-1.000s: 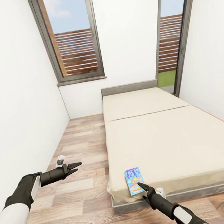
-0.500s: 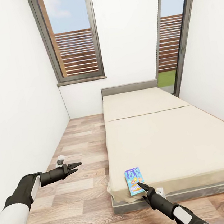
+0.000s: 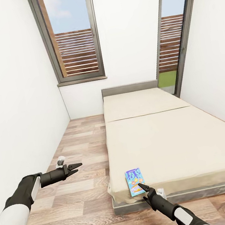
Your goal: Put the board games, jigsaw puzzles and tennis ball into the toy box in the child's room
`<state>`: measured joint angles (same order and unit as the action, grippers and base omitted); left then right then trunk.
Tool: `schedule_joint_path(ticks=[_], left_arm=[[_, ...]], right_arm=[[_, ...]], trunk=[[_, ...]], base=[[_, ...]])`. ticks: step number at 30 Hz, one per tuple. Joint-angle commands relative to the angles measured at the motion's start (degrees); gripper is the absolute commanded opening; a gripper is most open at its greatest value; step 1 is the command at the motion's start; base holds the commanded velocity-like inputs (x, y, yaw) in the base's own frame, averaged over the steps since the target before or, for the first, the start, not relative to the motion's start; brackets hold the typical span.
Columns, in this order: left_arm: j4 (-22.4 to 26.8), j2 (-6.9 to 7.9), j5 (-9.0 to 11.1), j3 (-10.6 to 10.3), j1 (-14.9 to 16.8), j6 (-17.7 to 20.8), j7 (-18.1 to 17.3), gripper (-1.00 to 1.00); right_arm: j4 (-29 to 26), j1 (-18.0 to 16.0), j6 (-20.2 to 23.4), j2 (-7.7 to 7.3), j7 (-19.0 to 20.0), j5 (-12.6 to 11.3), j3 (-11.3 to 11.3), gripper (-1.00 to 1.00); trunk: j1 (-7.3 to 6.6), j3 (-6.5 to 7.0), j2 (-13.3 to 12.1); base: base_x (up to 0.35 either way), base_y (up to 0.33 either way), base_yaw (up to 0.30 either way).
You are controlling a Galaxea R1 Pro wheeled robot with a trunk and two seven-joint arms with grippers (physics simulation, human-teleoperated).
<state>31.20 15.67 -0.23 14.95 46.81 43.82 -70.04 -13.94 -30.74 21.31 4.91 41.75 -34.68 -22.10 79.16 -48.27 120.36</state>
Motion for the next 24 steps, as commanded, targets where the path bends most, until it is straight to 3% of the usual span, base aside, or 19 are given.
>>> schedule_joint_path(ticks=[1,24], left_arm=[[0.0,-0.02,0.0,0.1,0.0,0.6,-0.2,1.0],[0.0,-0.02,0.0,0.1,0.0,0.6,-0.2,1.0]], right_arm=[[0.0,0.0,0.5,0.02,0.0,-0.4,-0.1,1.0],[0.0,0.0,0.5,0.02,-0.2,-0.4,-0.1,1.0]], trunk=[[-0.01,-0.05,0.0],[-0.01,-0.05,0.0]], base=[[0.014,0.0,0.0],[0.003,0.0,0.0]])
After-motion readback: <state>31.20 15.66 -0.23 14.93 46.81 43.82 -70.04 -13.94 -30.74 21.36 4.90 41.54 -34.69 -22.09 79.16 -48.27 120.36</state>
